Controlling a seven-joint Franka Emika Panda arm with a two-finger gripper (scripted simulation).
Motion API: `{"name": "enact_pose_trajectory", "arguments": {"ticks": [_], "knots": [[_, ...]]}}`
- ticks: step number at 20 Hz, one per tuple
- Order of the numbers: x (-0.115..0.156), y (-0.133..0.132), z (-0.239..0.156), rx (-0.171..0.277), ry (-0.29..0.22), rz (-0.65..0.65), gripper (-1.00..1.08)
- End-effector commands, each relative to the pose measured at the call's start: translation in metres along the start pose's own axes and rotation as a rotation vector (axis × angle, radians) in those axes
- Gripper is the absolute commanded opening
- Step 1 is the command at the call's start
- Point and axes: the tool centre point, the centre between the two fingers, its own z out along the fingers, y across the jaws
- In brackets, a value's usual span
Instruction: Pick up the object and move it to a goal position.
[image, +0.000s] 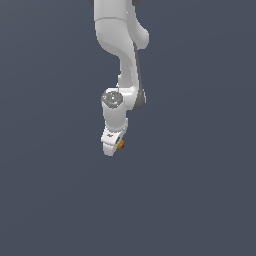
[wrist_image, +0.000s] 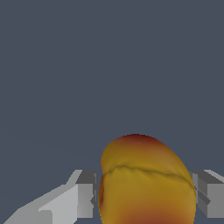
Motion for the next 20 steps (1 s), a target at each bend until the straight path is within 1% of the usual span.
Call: {"name": "enact_pose_trajectory", "arguments": {"ticks": [1,6,7,14,20], "knots": [[0.000,-0.001,0.002,0.003,-0.001,-0.001,-1.00],[0.000,-0.001,0.002,0.003,-0.001,-0.001,-1.00],[-0.001,0.012,-0.013,-0.031,0.005,0.006,-1.00],[-0.006,0.013,-0.026,-0.030,0.005,0.005,-1.00],[-0.018,0.015,-0.059,-0.027,0.005,0.004,-1.00]]}}
